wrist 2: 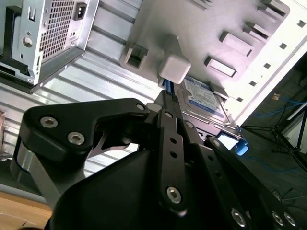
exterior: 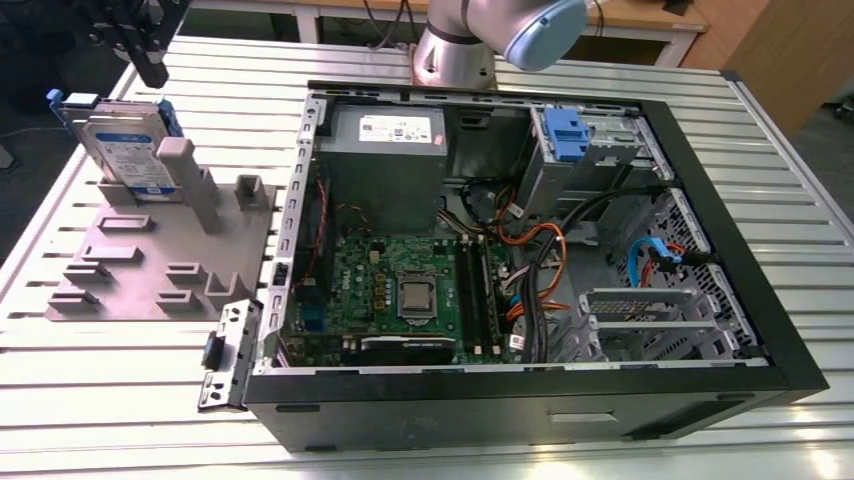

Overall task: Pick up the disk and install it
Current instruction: 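Reach for the disk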

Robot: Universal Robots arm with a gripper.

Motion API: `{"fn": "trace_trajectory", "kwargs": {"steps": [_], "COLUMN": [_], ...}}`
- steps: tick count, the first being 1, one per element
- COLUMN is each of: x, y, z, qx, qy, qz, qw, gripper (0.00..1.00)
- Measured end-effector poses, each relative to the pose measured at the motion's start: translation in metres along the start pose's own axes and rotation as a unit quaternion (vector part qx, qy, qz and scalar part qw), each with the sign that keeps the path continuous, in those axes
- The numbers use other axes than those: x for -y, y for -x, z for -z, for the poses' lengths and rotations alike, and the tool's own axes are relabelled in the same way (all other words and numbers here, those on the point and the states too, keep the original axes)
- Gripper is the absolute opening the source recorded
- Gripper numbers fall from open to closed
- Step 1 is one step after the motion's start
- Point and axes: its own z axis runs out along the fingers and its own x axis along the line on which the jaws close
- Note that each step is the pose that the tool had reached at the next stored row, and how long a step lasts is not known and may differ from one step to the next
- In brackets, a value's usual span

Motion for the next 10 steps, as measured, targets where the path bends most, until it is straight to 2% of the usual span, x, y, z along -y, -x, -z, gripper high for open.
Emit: {"fn": "trace_trajectory", "kwargs": {"steps": [5, 10], "x": [-0.0003, -0.0002], "y": [-0.0082, -0.0106], "z": [-0.0008, -0.0009], "qx": [0.0000, 0.0000], "qy": [0.0000, 0.0000], "qz": [0.000, 0.000], "qw": [1.00000, 1.00000], "gripper": [0.11, 0.11]}}
